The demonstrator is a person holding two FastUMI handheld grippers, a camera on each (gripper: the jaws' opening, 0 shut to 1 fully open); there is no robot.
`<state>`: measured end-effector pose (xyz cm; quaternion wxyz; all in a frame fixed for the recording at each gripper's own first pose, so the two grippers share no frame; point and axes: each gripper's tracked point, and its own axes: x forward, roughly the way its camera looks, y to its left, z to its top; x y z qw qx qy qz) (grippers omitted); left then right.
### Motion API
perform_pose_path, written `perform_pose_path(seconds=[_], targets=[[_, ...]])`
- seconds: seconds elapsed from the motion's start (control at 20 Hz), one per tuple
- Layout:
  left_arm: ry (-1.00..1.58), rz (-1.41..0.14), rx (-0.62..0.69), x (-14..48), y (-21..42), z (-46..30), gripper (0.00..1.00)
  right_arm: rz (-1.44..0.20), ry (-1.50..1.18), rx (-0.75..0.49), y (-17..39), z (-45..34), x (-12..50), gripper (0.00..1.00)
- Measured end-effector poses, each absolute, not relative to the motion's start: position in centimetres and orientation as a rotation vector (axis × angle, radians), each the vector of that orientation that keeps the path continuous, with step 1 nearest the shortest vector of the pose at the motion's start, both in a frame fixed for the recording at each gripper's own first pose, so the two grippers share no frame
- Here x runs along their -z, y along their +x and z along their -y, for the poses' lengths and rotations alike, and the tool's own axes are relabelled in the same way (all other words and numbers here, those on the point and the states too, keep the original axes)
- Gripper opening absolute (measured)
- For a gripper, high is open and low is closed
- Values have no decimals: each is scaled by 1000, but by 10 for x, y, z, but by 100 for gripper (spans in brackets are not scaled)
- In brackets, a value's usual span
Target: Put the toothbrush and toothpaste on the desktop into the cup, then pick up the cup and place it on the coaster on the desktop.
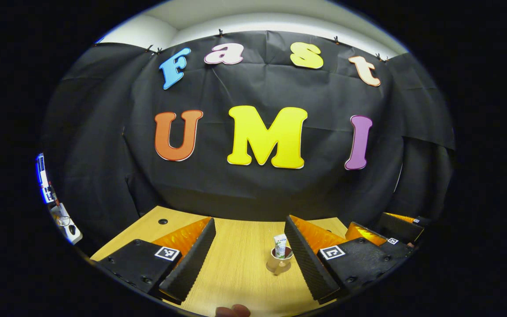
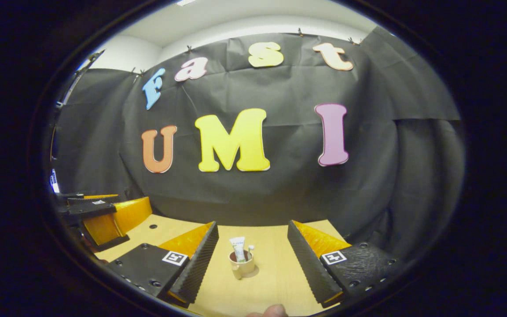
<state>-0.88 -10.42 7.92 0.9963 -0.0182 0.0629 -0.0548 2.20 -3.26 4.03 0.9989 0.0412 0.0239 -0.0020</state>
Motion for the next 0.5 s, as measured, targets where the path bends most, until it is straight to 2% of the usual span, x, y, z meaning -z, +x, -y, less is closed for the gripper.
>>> perform_pose_path(seconds=[0.45, 0.5], targets=[[-65, -40, 145, -115, -22, 83, 98, -11, 45, -15, 10, -8, -57, 94], [-75, -39, 149, -116, -22, 82, 89, -7, 45, -19, 10, -11, -59, 94]])
